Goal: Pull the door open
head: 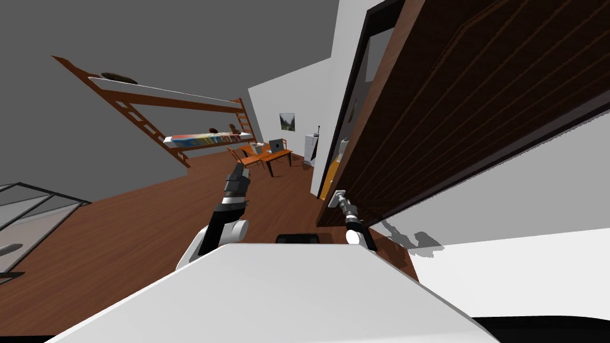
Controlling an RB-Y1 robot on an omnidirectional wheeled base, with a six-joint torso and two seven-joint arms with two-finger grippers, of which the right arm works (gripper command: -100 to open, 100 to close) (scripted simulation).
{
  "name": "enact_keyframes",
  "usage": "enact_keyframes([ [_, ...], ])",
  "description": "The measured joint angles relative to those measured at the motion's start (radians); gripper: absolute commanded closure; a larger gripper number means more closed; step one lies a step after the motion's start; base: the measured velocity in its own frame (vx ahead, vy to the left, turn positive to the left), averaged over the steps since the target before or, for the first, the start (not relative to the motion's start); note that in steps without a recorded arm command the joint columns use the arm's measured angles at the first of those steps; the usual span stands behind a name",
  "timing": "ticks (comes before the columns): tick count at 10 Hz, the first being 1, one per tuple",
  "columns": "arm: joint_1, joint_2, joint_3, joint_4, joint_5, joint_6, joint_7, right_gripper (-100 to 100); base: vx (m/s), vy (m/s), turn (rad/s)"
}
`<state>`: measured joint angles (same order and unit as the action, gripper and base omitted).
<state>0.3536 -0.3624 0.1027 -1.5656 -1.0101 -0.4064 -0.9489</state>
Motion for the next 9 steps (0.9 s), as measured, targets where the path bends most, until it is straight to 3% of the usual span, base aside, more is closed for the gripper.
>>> enact_keyframes([
  [1, 0.009, 0.000, -0.007, -0.015, -0.010, 0.016, 0.005, -100, 0.032, 0.001, -0.045],
  [2, 0.012, -0.001, -0.013, -0.013, -0.012, 0.020, 0.007, 100, 0.003, -0.020, 0.018],
  [7, 0.012, -0.002, -0.012, -0.009, -0.011, 0.017, 0.005, 100, -0.004, -0.003, 0.000],
  [8, 0.012, -0.002, -0.012, -0.009, -0.011, 0.017, 0.005, -100, -0.150, -0.046, 0.181],
  [9, 0.007, -0.012, -0.007, -0.004, -0.007, 0.005, -0.002, -100, -0.215, -0.070, 0.151],
])
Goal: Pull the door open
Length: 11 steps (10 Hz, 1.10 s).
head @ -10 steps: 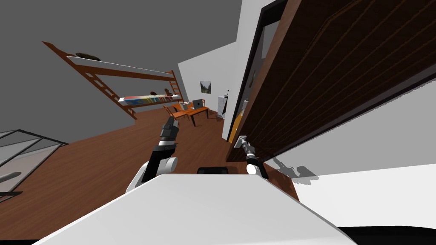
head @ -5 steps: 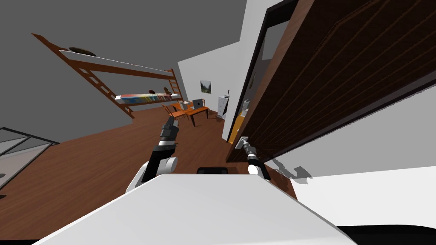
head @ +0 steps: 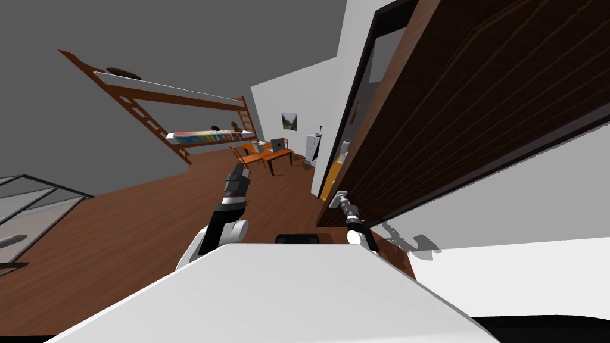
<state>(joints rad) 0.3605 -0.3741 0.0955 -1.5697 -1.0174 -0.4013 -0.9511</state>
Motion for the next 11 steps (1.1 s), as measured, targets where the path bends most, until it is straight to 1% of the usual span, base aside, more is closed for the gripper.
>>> enact_keyframes([
  [1, -0.006, -0.005, 0.006, 0.004, 0.004, -0.011, -0.007, -100, -0.218, -0.077, 0.133],
  [2, -0.005, -0.007, 0.013, -0.001, 0.007, -0.015, -0.008, -100, -0.176, -0.070, 0.096],
  [3, -0.002, -0.004, 0.018, -0.006, 0.007, -0.012, -0.004, -100, -0.114, -0.048, 0.073],
  [4, -0.002, -0.010, 0.027, 0.001, 0.011, -0.016, -0.010, -100, -0.106, -0.041, 0.071],
  [5, -0.003, -0.012, 0.033, 0.002, 0.014, -0.021, -0.014, -100, -0.098, -0.049, 0.068],
  [6, -0.013, -0.012, 0.039, 0.010, 0.016, -0.026, -0.016, -100, -0.095, -0.051, 0.086],
  [7, -0.011, -0.022, 0.047, 0.007, 0.020, -0.034, -0.025, -100, -0.089, -0.060, 0.105],
  [8, -0.012, -0.022, 0.051, 0.004, 0.022, -0.037, -0.027, -100, -0.096, -0.051, 0.078],
  [9, -0.021, -0.020, 0.051, 0.003, 0.020, -0.031, -0.022, -100, -0.050, -0.027, 0.012],
  [10, -0.022, -0.020, 0.058, 0.005, 0.025, -0.038, -0.024, -100, -0.045, -0.027, 0.049],
  [11, -0.021, -0.025, 0.065, 0.009, 0.028, -0.046, -0.031, -100, -0.076, -0.046, 0.052],
])
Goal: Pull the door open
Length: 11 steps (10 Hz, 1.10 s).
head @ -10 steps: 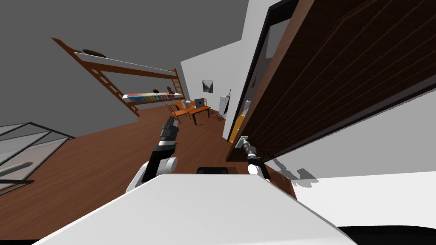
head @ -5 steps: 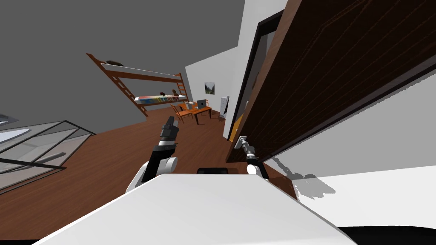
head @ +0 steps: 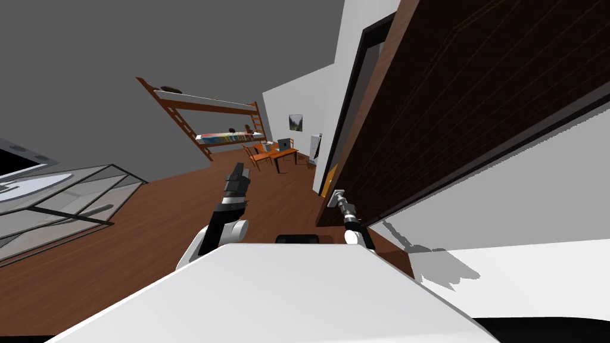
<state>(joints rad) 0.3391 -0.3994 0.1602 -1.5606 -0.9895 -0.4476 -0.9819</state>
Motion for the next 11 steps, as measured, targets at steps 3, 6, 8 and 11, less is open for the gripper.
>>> enact_keyframes([
  [3, -0.002, -0.010, 0.015, -0.001, 0.007, -0.015, -0.012, -100, -0.101, -0.037, 0.064],
  [6, 0.009, -0.012, 0.026, -0.013, 0.011, -0.019, -0.013, -100, -0.065, -0.040, 0.042],
  [8, -0.001, -0.017, 0.033, -0.001, 0.013, -0.024, -0.020, -100, -0.045, -0.018, 0.037],
  [11, -0.016, -0.031, 0.045, 0.013, 0.018, -0.036, -0.039, -100, -0.073, -0.037, 0.040],
])
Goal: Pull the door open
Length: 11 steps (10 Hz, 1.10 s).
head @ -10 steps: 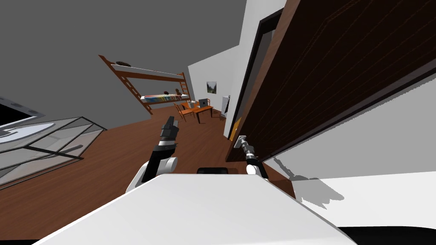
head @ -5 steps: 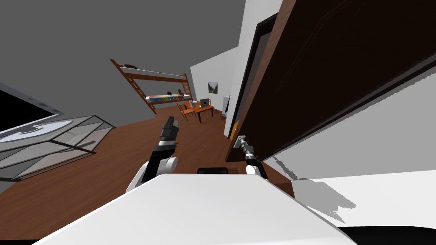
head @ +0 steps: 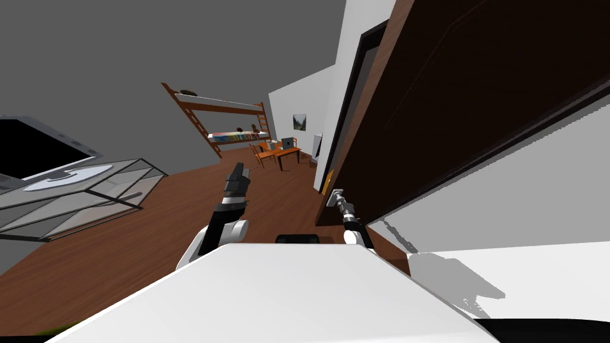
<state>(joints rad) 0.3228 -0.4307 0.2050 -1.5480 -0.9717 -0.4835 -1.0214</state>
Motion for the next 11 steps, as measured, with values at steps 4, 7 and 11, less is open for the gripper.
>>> enact_keyframes([
  [4, 0.012, 0.014, -0.002, -0.021, -0.001, 0.013, 0.021, -100, -0.007, -0.002, -0.005],
  [7, 0.023, -0.004, -0.017, -0.015, -0.019, 0.018, 0.009, -100, 0.048, 0.033, -0.085],
  [11, 0.036, -0.018, -0.033, -0.018, -0.037, 0.032, 0.004, 100, 0.004, -0.008, -0.005],
])
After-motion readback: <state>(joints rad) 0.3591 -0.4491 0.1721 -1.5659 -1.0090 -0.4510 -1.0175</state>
